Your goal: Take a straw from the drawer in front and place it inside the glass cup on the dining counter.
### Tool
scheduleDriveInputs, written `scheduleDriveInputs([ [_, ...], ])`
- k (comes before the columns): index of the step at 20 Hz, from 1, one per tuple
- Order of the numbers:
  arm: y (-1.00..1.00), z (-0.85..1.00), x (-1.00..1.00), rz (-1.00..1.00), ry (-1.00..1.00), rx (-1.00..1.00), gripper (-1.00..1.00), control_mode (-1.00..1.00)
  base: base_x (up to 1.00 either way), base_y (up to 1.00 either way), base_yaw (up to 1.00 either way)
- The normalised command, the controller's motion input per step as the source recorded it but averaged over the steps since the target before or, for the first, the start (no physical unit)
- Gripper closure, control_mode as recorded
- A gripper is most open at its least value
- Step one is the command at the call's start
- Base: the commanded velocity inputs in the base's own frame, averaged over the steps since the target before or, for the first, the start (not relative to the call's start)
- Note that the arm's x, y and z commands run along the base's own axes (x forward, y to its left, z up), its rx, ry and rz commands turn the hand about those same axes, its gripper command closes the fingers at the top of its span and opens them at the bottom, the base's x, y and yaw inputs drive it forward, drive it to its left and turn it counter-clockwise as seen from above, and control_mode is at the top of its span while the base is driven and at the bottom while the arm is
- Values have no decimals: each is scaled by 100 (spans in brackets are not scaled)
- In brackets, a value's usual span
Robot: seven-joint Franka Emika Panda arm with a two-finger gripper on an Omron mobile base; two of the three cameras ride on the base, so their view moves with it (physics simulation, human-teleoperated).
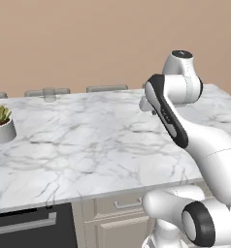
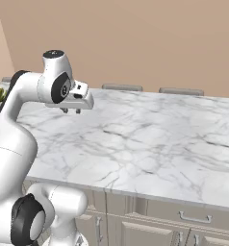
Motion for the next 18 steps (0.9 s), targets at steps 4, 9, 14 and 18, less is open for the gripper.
scheduleDriveInputs([
  [4,0,0,-1,0,0,0,-100,100,0,0,0],
  [9,0,0,0,0,0,0,-100,100,-24,0,0],
  [14,0,0,0,0,0,0,-100,100,-51,-1,7],
  [18,0,0,0,0,0,0,-100,100,-38,-19,22],
])
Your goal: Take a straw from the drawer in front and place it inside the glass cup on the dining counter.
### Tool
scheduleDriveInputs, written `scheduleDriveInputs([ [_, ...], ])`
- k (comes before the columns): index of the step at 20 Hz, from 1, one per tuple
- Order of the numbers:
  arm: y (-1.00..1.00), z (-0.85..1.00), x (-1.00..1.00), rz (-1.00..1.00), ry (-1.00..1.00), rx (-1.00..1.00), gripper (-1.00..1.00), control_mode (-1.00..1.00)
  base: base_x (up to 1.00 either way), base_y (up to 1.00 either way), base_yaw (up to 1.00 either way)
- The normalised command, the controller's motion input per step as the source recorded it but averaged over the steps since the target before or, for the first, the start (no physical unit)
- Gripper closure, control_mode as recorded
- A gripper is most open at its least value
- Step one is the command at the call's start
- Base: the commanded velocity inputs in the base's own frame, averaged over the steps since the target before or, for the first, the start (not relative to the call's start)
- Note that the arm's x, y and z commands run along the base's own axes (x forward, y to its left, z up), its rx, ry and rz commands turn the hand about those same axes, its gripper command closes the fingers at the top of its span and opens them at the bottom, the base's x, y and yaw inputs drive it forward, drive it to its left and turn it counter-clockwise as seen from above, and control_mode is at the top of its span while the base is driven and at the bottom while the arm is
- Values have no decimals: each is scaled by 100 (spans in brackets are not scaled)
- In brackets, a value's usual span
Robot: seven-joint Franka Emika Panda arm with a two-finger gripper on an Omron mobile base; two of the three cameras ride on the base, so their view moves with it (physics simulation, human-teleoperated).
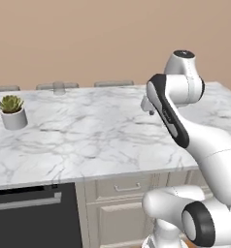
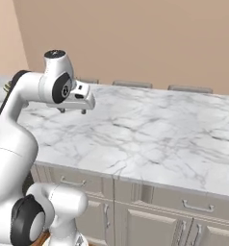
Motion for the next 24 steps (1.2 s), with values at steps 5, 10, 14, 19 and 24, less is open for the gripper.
scheduleDriveInputs([
  [5,0,0,0,0,0,0,-100,100,-41,-41,45],
  [10,0,0,0,0,0,0,-100,100,-32,-36,48],
  [14,0,0,0,0,0,0,-100,100,-23,-46,45],
  [19,0,0,0,0,0,0,-100,100,-25,-45,37],
  [24,0,0,0,0,0,0,-100,100,-24,-38,31],
])
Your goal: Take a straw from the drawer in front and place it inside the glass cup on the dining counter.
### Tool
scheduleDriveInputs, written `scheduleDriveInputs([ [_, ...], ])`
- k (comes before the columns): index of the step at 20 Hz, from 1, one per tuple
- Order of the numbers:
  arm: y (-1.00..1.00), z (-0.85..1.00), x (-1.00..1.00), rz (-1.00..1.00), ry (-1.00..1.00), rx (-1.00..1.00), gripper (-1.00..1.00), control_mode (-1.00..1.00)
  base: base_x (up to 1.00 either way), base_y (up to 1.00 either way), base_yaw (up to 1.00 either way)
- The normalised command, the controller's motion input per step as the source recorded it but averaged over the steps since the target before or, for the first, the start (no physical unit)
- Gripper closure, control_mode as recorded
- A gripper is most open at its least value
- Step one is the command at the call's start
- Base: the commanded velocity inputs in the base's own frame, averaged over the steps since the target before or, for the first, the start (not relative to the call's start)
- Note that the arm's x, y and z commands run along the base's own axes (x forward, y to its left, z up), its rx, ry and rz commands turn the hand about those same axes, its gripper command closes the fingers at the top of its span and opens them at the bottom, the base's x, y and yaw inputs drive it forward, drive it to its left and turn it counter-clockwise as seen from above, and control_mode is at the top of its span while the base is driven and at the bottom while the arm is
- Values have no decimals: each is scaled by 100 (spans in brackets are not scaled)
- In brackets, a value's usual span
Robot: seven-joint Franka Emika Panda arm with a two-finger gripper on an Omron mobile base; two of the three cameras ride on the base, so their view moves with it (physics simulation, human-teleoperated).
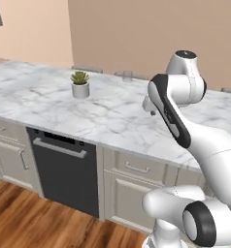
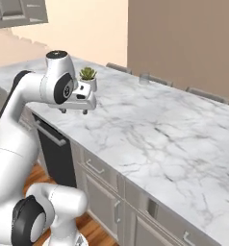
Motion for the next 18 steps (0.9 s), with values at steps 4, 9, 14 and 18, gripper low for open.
scheduleDriveInputs([
  [4,0,0,0,0,0,0,-100,100,-1,-48,25],
  [9,0,0,0,0,0,0,-100,100,0,-51,21],
  [14,0,0,0,0,0,0,-100,100,0,-35,20],
  [18,14,-20,-1,2,6,-3,-100,-100,-1,-1,4],
])
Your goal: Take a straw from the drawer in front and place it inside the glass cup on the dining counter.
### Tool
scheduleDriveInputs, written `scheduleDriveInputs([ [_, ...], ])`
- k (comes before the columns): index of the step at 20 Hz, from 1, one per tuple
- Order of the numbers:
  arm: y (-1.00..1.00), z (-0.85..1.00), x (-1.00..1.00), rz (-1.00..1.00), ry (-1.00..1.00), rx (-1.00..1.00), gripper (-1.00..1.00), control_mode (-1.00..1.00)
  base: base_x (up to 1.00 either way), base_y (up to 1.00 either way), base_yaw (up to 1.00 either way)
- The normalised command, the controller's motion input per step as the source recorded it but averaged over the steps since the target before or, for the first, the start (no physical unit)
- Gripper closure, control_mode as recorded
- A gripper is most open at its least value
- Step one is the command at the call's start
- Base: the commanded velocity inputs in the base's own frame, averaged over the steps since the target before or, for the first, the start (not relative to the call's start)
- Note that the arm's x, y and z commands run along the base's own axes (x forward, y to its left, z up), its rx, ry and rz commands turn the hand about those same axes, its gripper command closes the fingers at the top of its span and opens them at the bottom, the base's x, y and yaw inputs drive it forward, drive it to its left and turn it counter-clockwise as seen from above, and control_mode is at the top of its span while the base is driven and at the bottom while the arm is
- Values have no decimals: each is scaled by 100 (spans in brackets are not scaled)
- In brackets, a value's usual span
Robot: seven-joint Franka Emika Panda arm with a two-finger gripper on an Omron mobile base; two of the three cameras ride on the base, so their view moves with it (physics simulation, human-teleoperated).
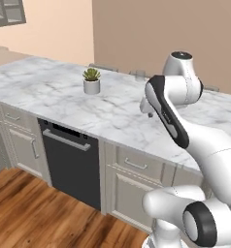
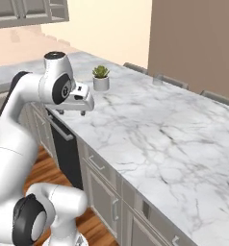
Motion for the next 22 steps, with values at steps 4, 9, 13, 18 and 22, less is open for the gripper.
scheduleDriveInputs([
  [4,97,-85,-18,18,9,-45,-100,-100,0,0,0],
  [9,100,-100,-14,23,17,-50,-100,-100,0,0,0],
  [13,57,-70,6,11,4,-36,-100,-100,0,0,0],
  [18,0,-83,6,0,10,-15,-100,-100,0,0,0],
  [22,0,-74,0,0,10,-7,-100,-100,0,0,0],
])
